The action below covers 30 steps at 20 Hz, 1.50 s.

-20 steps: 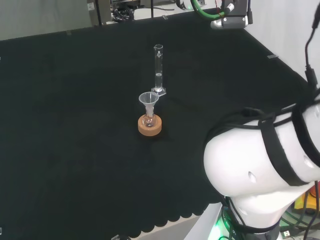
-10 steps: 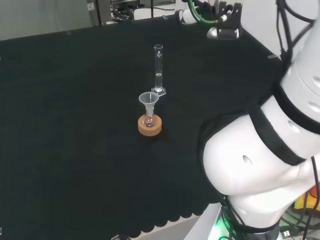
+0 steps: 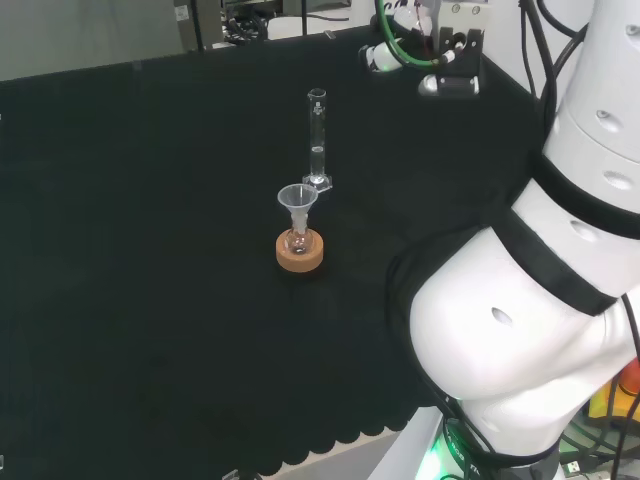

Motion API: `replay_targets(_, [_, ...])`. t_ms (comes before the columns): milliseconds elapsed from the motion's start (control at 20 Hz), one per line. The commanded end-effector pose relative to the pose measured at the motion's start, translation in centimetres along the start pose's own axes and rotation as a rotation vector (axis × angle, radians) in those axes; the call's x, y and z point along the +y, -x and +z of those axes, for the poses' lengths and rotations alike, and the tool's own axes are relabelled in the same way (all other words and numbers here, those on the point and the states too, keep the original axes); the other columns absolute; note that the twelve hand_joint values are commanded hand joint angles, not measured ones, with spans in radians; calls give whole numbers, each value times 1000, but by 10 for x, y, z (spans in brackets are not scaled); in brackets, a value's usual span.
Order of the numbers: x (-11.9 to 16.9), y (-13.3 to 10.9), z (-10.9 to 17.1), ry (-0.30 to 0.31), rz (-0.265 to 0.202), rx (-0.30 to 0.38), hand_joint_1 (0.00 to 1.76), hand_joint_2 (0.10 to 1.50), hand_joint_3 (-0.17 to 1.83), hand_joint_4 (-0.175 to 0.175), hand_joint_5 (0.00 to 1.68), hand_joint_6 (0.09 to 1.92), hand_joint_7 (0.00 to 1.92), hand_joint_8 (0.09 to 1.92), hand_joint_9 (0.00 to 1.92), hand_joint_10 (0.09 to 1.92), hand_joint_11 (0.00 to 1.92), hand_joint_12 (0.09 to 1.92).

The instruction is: Pick up the graduated cylinder.

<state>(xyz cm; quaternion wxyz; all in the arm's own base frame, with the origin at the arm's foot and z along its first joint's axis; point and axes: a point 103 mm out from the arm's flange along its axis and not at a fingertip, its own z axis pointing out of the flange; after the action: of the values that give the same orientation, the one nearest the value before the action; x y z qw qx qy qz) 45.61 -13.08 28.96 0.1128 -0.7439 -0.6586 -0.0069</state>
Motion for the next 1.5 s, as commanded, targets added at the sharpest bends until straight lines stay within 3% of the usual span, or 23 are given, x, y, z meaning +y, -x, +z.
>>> replay_targets(50, [60, -28, 66, 23, -109, 176, 451, 1044, 312, -31, 235, 87, 62, 543, 253, 655, 95, 1374])
replay_targets(450, [63, -22, 93, -7, -103, 197, 480, 999, 352, -31, 236, 87, 64, 559, 275, 643, 119, 1366])
replay_targets(900, [64, -20, 111, 33, -179, 318, 601, 910, 383, -38, 295, 87, 150, 604, 394, 646, 249, 1354])
replay_targets(1250, [70, -15, 132, 36, -208, 395, 691, 844, 431, -27, 298, 87, 167, 605, 424, 614, 282, 1339])
replay_targets(1500, [77, -18, 144, 28, -255, 434, 777, 780, 493, -36, 350, 87, 218, 609, 462, 595, 284, 1337])
